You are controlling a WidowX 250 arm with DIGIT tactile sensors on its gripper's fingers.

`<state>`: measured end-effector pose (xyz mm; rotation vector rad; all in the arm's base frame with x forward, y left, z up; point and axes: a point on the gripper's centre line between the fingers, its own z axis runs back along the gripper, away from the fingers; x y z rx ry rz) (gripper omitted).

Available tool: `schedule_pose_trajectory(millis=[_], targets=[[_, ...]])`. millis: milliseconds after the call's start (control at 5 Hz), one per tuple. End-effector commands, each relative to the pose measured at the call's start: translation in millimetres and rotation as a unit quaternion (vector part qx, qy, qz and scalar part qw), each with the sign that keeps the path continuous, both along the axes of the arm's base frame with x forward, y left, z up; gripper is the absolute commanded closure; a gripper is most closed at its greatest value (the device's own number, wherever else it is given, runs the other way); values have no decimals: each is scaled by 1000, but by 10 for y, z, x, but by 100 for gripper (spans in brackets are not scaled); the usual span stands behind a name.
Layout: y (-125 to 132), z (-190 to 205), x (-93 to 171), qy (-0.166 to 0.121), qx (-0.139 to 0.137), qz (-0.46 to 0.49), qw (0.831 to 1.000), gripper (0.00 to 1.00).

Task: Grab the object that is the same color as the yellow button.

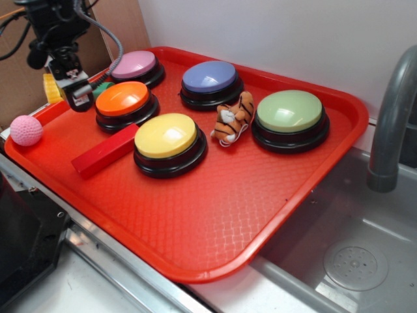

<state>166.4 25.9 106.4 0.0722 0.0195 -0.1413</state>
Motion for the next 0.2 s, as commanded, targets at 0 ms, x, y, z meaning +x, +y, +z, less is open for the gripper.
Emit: schedule_pose_trajectory(millis=[0], targets=[[-440, 221, 179, -25, 9, -1, 1000, 100]])
